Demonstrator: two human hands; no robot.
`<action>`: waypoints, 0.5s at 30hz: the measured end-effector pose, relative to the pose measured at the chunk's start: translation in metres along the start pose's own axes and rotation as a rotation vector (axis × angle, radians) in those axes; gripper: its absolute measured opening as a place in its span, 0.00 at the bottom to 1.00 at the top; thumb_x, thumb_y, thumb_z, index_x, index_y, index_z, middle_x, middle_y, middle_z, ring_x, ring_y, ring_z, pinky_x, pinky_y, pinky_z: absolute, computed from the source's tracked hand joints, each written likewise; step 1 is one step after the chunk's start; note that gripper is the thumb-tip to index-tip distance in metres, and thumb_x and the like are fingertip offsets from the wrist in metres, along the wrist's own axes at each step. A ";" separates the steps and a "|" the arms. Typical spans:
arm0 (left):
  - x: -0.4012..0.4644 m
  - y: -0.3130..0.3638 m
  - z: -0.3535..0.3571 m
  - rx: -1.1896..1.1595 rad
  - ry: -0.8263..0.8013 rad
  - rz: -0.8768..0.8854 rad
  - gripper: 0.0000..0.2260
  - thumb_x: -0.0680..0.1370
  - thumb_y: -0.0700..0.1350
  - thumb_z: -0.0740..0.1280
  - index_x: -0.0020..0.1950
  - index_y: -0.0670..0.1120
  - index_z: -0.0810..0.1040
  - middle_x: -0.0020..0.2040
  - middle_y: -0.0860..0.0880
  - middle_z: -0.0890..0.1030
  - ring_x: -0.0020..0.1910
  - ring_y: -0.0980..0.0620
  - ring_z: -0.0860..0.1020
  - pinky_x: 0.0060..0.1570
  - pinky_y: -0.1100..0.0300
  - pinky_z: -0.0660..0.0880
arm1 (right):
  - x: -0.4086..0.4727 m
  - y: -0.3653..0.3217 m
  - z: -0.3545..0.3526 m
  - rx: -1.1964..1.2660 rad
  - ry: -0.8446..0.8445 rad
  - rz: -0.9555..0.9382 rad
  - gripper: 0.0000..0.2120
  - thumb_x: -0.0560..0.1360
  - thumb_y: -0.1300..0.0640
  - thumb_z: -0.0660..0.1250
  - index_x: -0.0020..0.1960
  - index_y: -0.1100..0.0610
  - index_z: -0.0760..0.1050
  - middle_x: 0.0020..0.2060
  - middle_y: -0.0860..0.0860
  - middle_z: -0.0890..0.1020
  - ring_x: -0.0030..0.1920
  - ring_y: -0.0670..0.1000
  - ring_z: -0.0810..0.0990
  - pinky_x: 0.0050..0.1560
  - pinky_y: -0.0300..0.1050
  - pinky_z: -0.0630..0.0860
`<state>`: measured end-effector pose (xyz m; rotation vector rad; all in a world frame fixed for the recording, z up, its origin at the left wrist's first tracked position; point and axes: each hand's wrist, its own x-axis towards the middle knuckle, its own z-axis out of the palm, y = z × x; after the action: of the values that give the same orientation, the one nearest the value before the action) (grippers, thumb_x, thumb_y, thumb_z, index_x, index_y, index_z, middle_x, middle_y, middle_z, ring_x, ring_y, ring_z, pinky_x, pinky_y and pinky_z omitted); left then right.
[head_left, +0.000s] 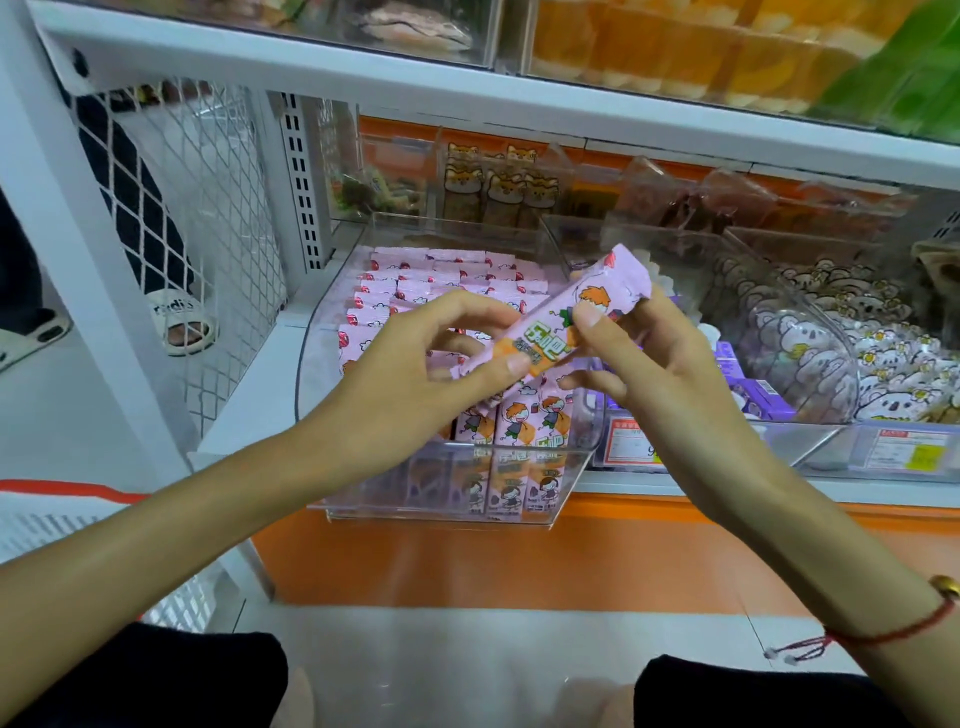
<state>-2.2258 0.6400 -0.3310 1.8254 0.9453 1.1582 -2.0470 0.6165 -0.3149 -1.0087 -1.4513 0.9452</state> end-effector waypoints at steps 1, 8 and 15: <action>0.000 -0.001 0.001 -0.003 -0.003 0.012 0.12 0.70 0.54 0.68 0.52 0.56 0.77 0.49 0.64 0.80 0.45 0.64 0.77 0.44 0.69 0.76 | 0.000 -0.001 0.000 -0.002 0.015 -0.006 0.19 0.71 0.48 0.65 0.58 0.57 0.74 0.40 0.42 0.84 0.41 0.44 0.84 0.43 0.36 0.79; 0.033 -0.006 -0.023 0.175 0.156 0.017 0.07 0.78 0.47 0.67 0.56 0.55 0.78 0.52 0.62 0.79 0.51 0.64 0.77 0.49 0.72 0.74 | 0.014 -0.003 -0.017 0.208 0.290 0.127 0.03 0.77 0.58 0.66 0.47 0.58 0.76 0.37 0.50 0.82 0.38 0.49 0.81 0.44 0.38 0.79; 0.111 -0.042 -0.028 0.784 -0.118 -0.122 0.18 0.81 0.39 0.60 0.70 0.49 0.71 0.71 0.45 0.71 0.60 0.47 0.76 0.58 0.52 0.73 | 0.041 0.002 -0.023 0.245 0.412 0.177 0.13 0.77 0.61 0.66 0.60 0.62 0.69 0.48 0.56 0.82 0.46 0.51 0.84 0.50 0.38 0.80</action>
<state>-2.2247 0.7616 -0.3192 2.3523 1.5572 0.6195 -2.0265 0.6567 -0.3015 -1.0840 -0.8942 0.9477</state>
